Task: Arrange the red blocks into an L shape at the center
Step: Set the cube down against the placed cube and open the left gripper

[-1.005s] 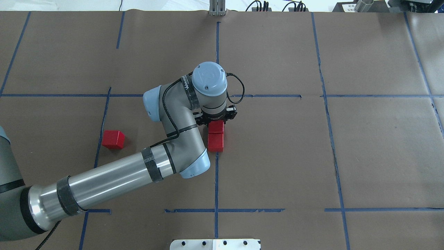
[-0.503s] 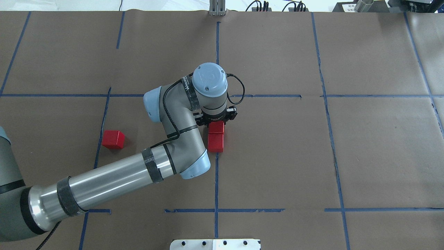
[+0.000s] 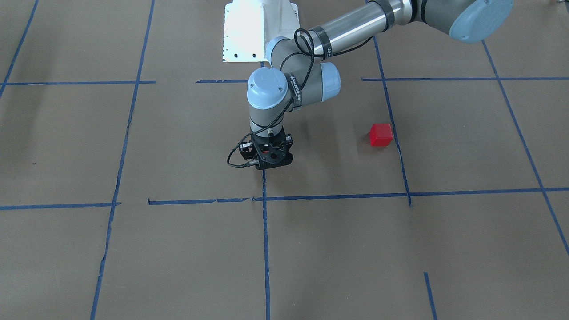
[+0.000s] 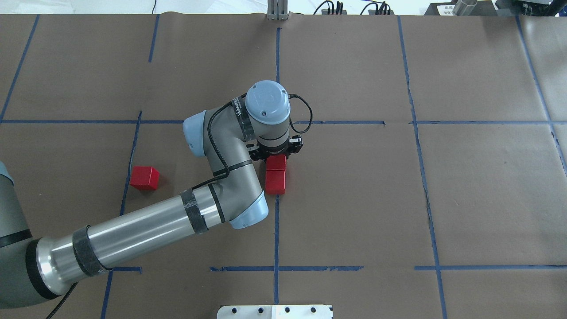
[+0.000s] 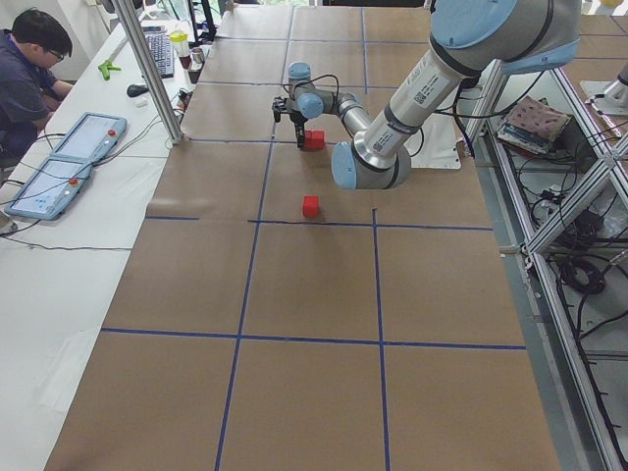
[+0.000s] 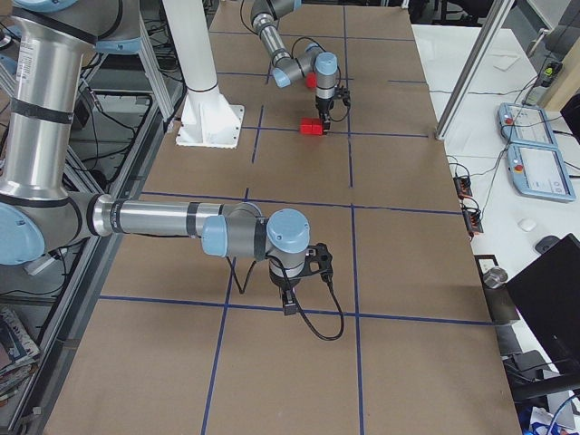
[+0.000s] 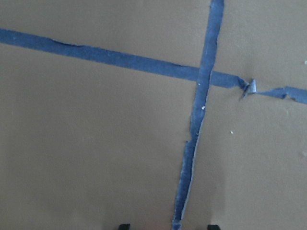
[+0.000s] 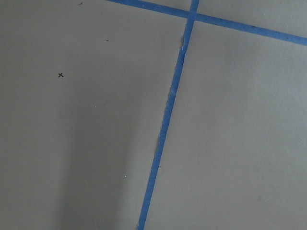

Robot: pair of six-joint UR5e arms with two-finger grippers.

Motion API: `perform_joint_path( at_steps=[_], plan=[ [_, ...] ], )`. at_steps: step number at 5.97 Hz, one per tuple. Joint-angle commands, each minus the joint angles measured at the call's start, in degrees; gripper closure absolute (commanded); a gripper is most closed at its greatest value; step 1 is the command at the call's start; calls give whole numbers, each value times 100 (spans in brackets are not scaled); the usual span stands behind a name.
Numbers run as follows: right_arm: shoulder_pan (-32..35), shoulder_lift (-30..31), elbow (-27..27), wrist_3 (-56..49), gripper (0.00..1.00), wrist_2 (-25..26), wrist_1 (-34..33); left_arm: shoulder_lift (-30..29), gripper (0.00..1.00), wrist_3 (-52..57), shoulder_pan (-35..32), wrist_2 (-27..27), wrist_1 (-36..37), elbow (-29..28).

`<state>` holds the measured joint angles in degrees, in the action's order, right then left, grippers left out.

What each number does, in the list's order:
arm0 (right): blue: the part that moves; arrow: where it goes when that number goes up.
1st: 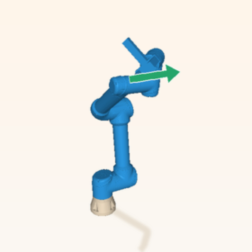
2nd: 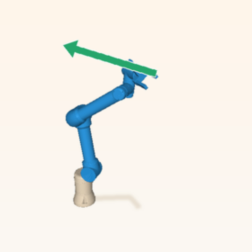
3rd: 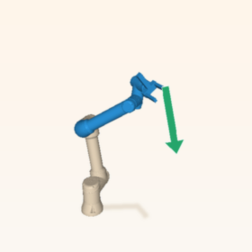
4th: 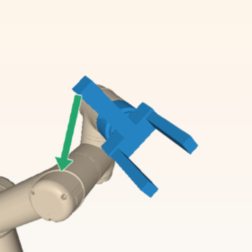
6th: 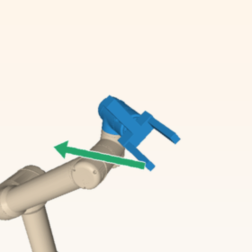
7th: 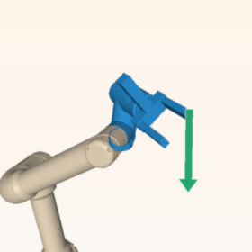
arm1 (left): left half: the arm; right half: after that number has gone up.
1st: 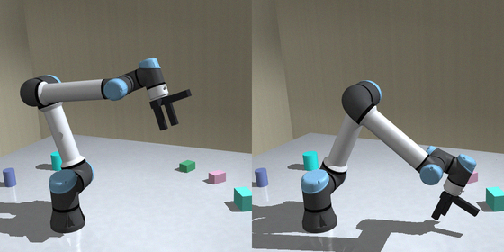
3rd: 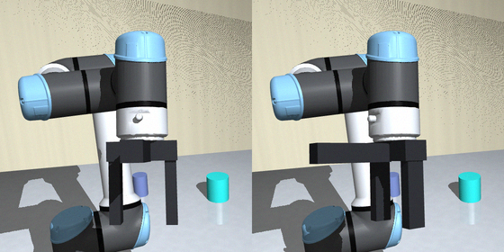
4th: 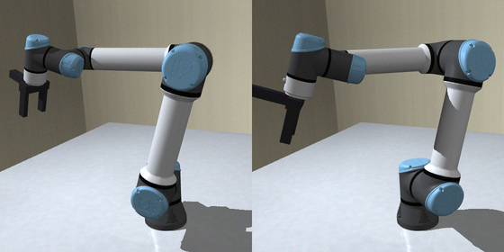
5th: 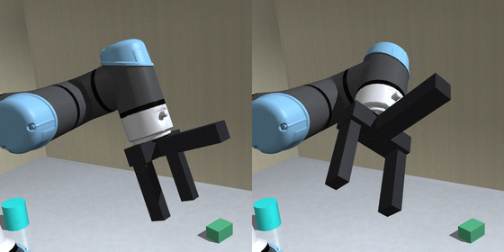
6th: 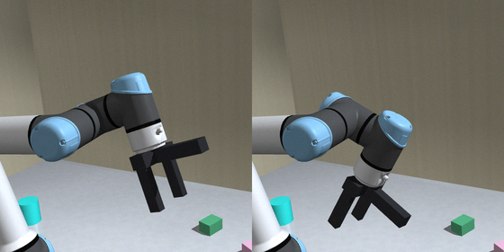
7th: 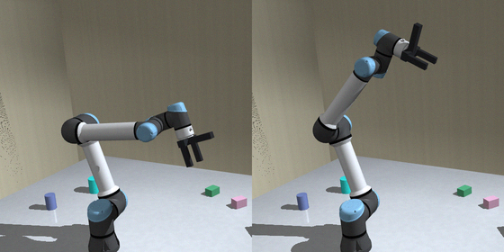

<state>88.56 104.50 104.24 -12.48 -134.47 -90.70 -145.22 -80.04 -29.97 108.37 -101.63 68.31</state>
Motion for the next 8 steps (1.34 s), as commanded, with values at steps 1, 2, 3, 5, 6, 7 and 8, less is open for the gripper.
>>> perform_joint_path(
  at_steps=[1, 2, 3, 5, 6, 7, 8],
  plan=[
    [-6, 0, 0, 0, 0, 0, 0, 2, 57, -3, 0, 0, -15, -2],
    [-6, 0, 0, 0, 0, 0, 0, 2, 54, 6, 0, 0, -15, -2],
    [-6, 0, 0, 0, 0, 0, 0, 2, 53, 6, 0, 0, -15, -2],
    [-6, 0, 0, 9, 0, 0, 0, 2, 51, 6, 0, 0, -15, -2],
    [-6, 0, 0, 0, 0, 0, 0, 2, 51, 6, 0, 0, -15, 6],
    [-6, 0, 0, 9, 0, 0, 0, 37, 48, 15, 0, -9, -32, 6],
    [-6, 0, 0, 9, 0, 0, 0, 37, 48, 15, 0, 0, -32, 6]
  ],
)
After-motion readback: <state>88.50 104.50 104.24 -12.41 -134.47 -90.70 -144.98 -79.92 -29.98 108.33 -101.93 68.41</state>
